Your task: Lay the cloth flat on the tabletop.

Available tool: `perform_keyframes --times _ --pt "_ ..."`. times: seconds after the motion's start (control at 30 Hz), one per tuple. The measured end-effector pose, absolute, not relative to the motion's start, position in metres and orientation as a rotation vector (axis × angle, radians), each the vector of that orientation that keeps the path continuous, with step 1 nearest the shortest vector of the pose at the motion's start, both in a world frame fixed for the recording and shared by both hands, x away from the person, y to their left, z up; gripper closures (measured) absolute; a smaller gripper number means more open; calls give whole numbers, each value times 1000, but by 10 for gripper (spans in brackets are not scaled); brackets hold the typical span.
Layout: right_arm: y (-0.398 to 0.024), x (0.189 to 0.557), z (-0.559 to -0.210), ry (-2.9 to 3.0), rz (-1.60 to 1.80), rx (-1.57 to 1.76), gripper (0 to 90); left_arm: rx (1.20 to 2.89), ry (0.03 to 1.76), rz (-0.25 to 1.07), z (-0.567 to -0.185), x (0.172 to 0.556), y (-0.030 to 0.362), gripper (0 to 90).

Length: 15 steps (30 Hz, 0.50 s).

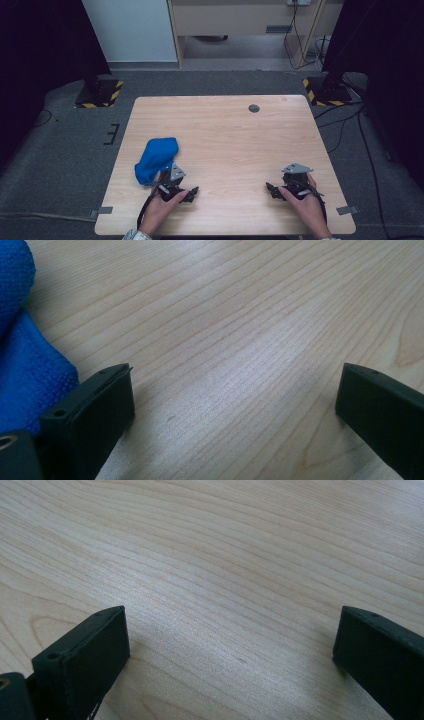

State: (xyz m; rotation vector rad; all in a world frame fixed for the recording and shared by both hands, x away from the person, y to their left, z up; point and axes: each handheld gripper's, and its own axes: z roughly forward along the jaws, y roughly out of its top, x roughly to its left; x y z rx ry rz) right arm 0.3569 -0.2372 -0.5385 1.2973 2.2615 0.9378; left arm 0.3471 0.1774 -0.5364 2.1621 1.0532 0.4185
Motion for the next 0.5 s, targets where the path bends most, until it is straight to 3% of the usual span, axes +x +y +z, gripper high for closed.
perform_keyframes --times 0.37,0.5 --pt "-237 357 -539 2257 939 1298 16 2074 1067 437 -521 346 191 48" --pt "-237 357 -539 2257 938 1298 16 2019 1065 509 -510 344 204 51"
